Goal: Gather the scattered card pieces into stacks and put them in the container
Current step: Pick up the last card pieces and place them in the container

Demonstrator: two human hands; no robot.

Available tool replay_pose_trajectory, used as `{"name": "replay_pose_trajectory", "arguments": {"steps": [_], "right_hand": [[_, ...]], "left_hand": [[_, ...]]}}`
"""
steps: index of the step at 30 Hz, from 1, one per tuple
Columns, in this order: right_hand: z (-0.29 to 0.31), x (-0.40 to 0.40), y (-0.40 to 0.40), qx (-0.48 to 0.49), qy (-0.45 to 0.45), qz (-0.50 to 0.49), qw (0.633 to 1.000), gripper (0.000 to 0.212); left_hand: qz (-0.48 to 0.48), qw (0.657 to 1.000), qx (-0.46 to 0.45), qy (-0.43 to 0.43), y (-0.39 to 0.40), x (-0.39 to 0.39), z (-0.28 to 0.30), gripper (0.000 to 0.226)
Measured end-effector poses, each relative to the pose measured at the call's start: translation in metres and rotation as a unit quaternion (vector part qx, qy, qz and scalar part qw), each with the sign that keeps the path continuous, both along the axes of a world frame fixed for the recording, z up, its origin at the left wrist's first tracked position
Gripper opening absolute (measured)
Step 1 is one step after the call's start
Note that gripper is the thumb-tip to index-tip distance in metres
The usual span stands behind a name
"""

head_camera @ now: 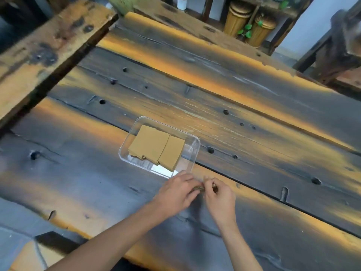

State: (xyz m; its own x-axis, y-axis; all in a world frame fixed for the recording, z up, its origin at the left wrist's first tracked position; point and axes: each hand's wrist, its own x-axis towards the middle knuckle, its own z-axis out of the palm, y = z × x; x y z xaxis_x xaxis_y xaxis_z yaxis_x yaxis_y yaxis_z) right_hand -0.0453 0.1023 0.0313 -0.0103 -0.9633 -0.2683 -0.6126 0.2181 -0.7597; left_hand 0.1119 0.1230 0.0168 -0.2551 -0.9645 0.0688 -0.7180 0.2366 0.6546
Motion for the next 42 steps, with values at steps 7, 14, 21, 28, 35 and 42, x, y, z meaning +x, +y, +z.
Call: {"name": "replay_pose_trajectory", "arguments": {"steps": [7,14,21,28,35,42], "right_hand": [[0.02,0.076,-0.031,0.132,-0.26,-0.046,0.956,0.034],[-0.002,0.132,-0.056,0.267,-0.252,-0.038,0.929,0.017],[-0.03,0.18,-0.088,0.265,-0.208,-0.099,0.936,0.024],[-0.052,0.21,-0.104,0.216,-0.114,-0.058,0.968,0.01],[-0.051,0.215,-0.099,0.107,0.11,0.072,0.985,0.039],[-0.038,0.218,-0.103,0.101,0.188,0.099,0.972,0.025]], "left_hand": [[0.204,0.951,0.138,0.186,-0.02,0.092,0.017,0.007],[0.311,0.838,0.262,0.363,-0.043,0.149,0.011,0.011],[0.327,0.939,0.102,0.036,-0.047,0.168,-0.013,0.046],[0.375,0.923,0.054,0.072,-0.047,0.173,-0.029,0.031],[0.342,0.936,0.058,0.066,-0.053,0.179,-0.034,0.029],[0.211,0.969,0.082,-0.098,-0.071,0.176,-0.036,0.064]]}}
